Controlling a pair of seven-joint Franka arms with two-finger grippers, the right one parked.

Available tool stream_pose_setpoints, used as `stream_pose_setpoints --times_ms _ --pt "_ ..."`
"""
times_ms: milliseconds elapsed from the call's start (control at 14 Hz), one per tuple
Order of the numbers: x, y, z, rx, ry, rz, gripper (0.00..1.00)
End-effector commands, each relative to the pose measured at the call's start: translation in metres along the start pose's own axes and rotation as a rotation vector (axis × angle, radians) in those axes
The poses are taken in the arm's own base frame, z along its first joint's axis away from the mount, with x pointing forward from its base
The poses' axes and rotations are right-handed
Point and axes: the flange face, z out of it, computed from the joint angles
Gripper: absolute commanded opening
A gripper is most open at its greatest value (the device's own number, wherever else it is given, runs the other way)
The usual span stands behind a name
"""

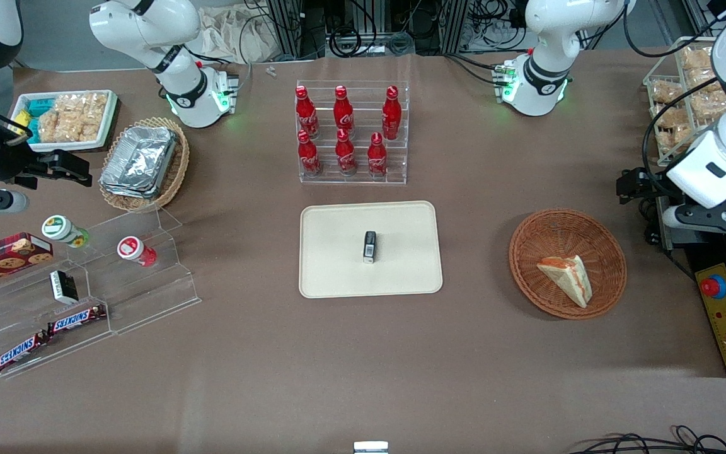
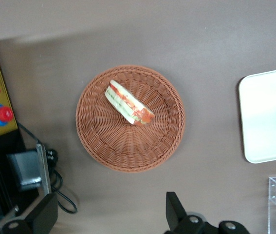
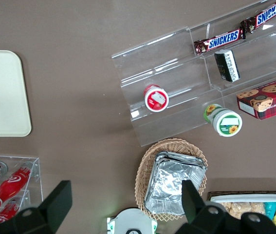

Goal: Place sandwich from basket to tray
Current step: 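Move the left gripper down over the sandwich in the wicker basket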

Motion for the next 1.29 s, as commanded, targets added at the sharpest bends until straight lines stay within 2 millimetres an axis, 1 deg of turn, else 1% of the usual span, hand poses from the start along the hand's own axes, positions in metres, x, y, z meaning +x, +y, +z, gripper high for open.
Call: stream_pose_setpoints --times_ms 0,143,214,286,357,429,571,643,714,786,929,1071,1214 --pt "0.008 -0.006 0.005 0.008 -0.022 0.032 1.00" --pt "0.016 -0.007 0.017 0.005 -0.040 0.018 1.00" --pt "0.020 -0.008 0.027 0.024 -0.050 -0.014 1.00" --pt "0.028 -0.011 0.042 0.042 -0.054 -0.073 1.00" --pt "0.034 -0.009 0.058 0.041 -0.049 -0.199 1.00" --pt "0.039 -0.006 0.076 0.027 -0.008 -0.346 1.00" --pt "0.039 0.003 0.128 0.009 0.063 -0.542 1.00" --pt "0.037 0.004 0.153 0.000 0.090 -0.612 1.00" --pt "0.033 0.008 0.180 -0.007 0.105 -0.657 1.00" --pt "0.028 0.006 0.204 -0.019 0.113 -0.699 1.00" --pt "0.023 0.007 0.244 -0.043 0.126 -0.745 1.00" --pt "0.026 0.008 0.268 -0.054 0.107 -0.811 1.00" --pt "0.025 0.006 0.281 -0.044 0.089 -0.819 1.00"
